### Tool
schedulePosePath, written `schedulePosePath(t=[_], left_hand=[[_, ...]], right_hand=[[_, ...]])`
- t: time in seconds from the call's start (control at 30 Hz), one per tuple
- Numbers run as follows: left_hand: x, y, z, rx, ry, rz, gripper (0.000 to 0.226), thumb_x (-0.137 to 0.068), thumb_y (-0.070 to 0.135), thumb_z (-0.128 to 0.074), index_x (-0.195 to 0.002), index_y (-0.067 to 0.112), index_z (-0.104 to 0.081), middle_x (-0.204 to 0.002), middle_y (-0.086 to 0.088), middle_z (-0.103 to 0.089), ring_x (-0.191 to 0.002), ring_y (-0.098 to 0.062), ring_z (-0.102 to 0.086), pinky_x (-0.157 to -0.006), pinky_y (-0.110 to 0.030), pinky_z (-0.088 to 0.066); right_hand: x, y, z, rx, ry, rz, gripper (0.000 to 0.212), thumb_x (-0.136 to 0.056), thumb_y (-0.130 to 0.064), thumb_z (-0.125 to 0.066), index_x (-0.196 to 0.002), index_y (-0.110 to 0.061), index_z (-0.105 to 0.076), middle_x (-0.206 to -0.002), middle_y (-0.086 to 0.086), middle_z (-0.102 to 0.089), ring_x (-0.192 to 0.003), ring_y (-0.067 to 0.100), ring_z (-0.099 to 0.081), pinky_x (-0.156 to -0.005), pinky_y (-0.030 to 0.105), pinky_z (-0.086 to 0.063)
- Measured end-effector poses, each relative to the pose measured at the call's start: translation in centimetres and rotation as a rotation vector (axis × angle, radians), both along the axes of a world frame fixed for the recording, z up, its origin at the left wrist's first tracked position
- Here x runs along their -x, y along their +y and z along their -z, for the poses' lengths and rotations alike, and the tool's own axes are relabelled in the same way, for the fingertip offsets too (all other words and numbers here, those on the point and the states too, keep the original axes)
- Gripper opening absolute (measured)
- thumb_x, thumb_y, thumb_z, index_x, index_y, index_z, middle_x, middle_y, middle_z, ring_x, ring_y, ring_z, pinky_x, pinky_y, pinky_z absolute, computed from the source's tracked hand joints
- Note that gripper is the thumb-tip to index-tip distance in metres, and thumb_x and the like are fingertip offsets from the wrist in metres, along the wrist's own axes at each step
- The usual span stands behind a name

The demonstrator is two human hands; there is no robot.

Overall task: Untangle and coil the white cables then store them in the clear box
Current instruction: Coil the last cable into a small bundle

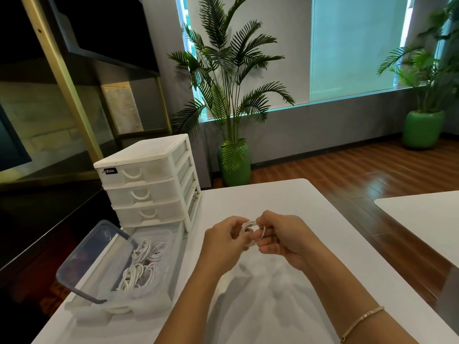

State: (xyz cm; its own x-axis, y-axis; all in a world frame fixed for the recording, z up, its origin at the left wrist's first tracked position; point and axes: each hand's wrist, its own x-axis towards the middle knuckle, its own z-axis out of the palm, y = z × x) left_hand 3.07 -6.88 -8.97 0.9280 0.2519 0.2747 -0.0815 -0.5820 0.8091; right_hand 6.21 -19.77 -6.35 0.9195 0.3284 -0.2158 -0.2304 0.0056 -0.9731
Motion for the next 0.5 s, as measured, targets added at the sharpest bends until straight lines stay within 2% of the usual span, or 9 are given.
schedulePosePath(t=[0.07,0.13,0.23,0.3,0.4,0.5], left_hand=[[0.15,0.09,-0.16,0.144,0.105,0.051,0.017,-0.080,0.021,-0.073,-0.094,0.020,-0.064,-0.087,0.002,-0.068,-0.077,-0.014,-0.066,-0.070,-0.020,-0.057],[0.23,0.12,-0.19,0.160,0.117,0.028,0.017,-0.077,0.017,-0.075,-0.088,0.020,-0.062,-0.082,0.001,-0.066,-0.075,-0.016,-0.066,-0.071,-0.025,-0.059],[0.15,0.17,-0.16,0.054,0.083,-0.076,0.013,-0.080,0.018,-0.072,-0.078,0.023,-0.061,-0.077,0.004,-0.063,-0.074,-0.016,-0.062,-0.068,-0.021,-0.056],[0.07,0.28,-0.13,-0.013,0.040,-0.133,0.011,-0.081,0.021,-0.071,-0.077,0.022,-0.061,-0.074,0.006,-0.061,-0.068,-0.012,-0.058,-0.060,-0.013,-0.047],[-0.02,0.26,-0.19,-0.125,-0.025,-0.183,0.012,-0.084,0.019,-0.068,-0.076,0.020,-0.059,-0.073,0.005,-0.059,-0.060,-0.008,-0.050,-0.050,-0.005,-0.035],[-0.07,0.42,-0.07,-0.172,-0.042,-0.206,0.010,-0.086,0.017,-0.066,-0.079,0.020,-0.059,-0.077,0.005,-0.057,-0.061,-0.008,-0.049,-0.054,-0.005,-0.035]], right_hand=[[-0.07,-0.07,-0.03,0.010,-0.018,-0.005,0.021,-0.087,-0.012,-0.051,-0.074,-0.001,-0.065,-0.067,0.013,-0.063,-0.053,0.017,-0.055,-0.054,0.026,-0.052],[-0.06,-0.10,-0.08,0.045,-0.054,-0.010,0.023,-0.088,-0.013,-0.052,-0.071,-0.002,-0.063,-0.065,0.011,-0.059,-0.052,0.017,-0.051,-0.053,0.026,-0.049],[0.06,-0.07,-0.01,0.143,-0.095,-0.018,0.030,-0.090,-0.016,-0.056,-0.063,-0.005,-0.060,-0.055,0.006,-0.052,-0.046,0.013,-0.042,-0.044,0.022,-0.039],[0.21,-0.04,-0.05,0.176,-0.090,-0.046,0.030,-0.090,-0.018,-0.057,-0.063,-0.005,-0.060,-0.050,0.002,-0.047,-0.041,0.010,-0.035,-0.039,0.020,-0.030],[0.31,0.00,-0.14,0.163,-0.034,-0.080,0.023,-0.090,-0.020,-0.058,-0.078,-0.002,-0.066,-0.045,-0.001,-0.038,-0.037,0.008,-0.025,-0.037,0.020,-0.021],[0.27,-0.16,-0.30,0.162,0.005,-0.087,0.024,-0.089,-0.024,-0.059,-0.085,-0.002,-0.069,-0.043,-0.002,-0.030,-0.039,0.009,-0.022,-0.039,0.022,-0.021]])
